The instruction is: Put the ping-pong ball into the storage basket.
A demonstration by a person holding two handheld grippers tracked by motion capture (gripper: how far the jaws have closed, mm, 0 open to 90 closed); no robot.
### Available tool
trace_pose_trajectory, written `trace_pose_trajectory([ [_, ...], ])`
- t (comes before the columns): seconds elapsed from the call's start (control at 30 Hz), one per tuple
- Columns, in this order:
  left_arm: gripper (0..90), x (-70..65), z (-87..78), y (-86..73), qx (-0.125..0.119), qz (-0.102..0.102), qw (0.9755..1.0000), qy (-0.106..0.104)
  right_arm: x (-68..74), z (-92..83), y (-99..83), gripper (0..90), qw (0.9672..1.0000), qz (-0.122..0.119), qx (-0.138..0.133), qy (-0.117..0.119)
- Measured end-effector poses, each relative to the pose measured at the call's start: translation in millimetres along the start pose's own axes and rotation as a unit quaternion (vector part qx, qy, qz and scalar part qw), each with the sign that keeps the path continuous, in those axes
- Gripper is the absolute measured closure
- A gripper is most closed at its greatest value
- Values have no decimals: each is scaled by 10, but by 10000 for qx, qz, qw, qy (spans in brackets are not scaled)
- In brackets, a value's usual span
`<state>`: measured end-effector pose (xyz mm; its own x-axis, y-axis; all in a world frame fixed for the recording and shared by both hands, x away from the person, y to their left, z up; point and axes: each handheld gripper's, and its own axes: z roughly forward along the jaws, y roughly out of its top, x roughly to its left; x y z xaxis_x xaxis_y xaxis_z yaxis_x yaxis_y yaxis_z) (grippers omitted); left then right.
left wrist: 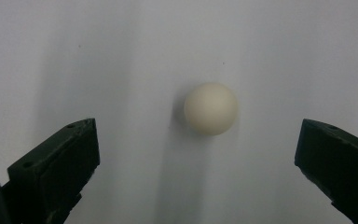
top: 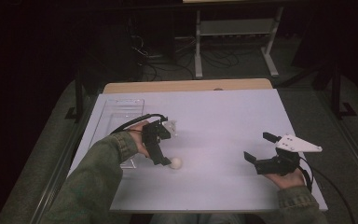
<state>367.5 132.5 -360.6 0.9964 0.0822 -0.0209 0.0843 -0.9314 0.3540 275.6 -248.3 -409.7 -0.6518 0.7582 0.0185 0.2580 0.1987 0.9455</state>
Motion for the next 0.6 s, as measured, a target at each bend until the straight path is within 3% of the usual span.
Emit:
trace_pose_trajectory([
  [0.4, 0, -26, 57, 57, 89, 93, 9999, 23, 1, 1, -2, 0, 10000, 10, 5, 3],
  [0.6, 0, -43, 106, 103, 190, 197, 9996, -77, -6, -2, -2, 0, 10000, 17, -12, 1],
])
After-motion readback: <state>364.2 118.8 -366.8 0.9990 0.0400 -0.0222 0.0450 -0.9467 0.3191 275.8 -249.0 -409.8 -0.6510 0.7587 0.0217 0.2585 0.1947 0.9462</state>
